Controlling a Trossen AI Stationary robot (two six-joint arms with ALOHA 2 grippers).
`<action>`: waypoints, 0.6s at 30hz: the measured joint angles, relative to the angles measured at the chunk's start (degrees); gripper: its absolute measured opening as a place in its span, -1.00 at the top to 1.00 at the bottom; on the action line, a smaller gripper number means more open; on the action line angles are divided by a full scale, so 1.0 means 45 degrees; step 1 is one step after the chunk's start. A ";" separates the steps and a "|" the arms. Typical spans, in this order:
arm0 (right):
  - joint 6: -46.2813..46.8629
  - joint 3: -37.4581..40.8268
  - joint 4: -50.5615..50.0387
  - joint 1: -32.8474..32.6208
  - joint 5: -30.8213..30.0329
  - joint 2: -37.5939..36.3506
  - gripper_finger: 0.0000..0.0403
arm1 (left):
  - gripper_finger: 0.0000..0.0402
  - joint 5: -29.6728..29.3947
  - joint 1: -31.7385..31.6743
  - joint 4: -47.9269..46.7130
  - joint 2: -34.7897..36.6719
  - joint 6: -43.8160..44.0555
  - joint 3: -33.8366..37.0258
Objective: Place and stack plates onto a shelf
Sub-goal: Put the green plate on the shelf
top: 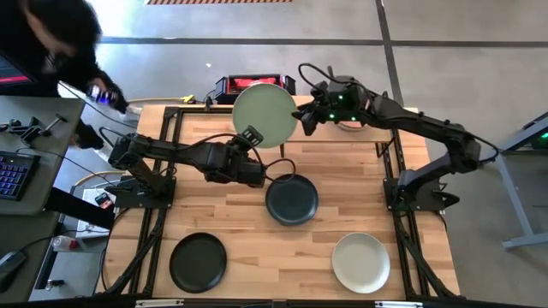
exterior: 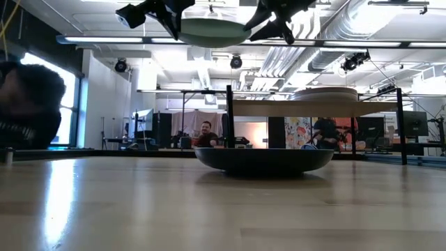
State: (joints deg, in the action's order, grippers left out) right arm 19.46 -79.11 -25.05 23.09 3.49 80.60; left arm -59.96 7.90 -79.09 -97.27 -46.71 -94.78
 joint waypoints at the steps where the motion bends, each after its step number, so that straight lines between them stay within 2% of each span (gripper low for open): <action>1: 0.0005 0.0000 -0.0002 0.0000 0.0000 0.0039 0.26 | 1.00 0.0010 0.0000 0.0000 0.0000 -0.0017 0.0005; 6: 0.0014 0.0000 0.0017 0.0000 0.0000 0.0091 0.37 | 1.00 0.0015 0.0000 0.0039 0.0000 -0.0017 0.0002; 18: 0.0292 0.0000 0.0224 0.0010 -0.0110 0.0105 0.95 | 1.00 0.0030 0.0000 0.0680 0.0000 -0.0211 0.0005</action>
State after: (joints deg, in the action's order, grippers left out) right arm 20.78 -79.11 -24.04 23.14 2.99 81.08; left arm -59.83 7.90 -76.03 -97.27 -47.66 -94.76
